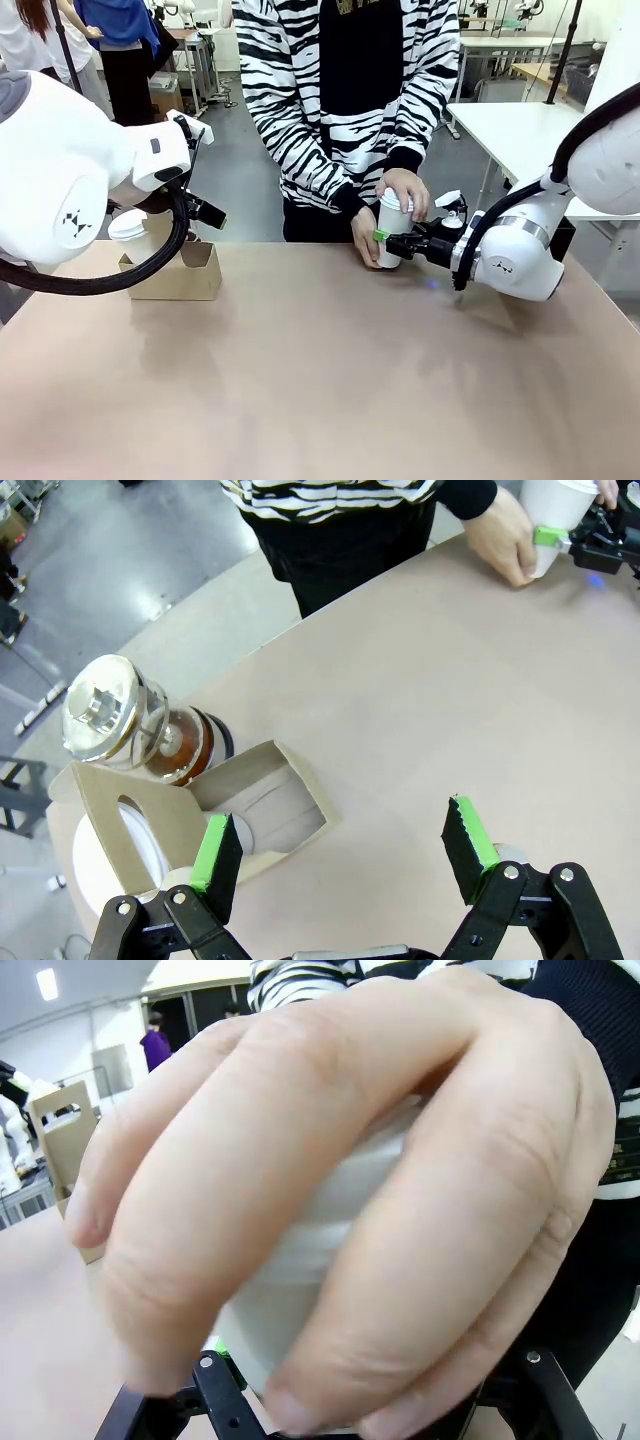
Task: Pour a drink into a cup and package it in a carrier.
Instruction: When a person places the Paper Cup Lid on the 600 ml Paper Cup , lift the 600 ml Paper Cup.
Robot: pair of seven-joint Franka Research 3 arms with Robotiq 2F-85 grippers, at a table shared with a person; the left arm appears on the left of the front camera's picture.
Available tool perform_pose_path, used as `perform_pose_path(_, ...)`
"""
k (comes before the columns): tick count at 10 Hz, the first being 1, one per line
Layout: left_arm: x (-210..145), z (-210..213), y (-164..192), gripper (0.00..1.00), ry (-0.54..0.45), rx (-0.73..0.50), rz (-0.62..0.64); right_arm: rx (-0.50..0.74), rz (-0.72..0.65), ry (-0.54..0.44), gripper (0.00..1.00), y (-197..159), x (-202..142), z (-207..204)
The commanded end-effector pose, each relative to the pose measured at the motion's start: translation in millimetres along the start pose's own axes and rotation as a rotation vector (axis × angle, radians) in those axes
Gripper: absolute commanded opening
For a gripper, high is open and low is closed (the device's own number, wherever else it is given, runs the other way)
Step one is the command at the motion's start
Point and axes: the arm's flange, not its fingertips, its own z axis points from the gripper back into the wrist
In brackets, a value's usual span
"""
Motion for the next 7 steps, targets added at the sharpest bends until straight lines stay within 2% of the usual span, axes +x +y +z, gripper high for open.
perform_pose_path(1,0.8,2.3,0.7,1.00,-0.004,0.001,0.002,0.011,-0.001,-0.011,0.81,6.6,6.3,-2.8)
perform_pose_path(7,0.8,2.3,0.7,1.00,-0.004,0.001,0.002,0.011,-0.001,-0.011,0.81,6.6,6.3,-2.8)
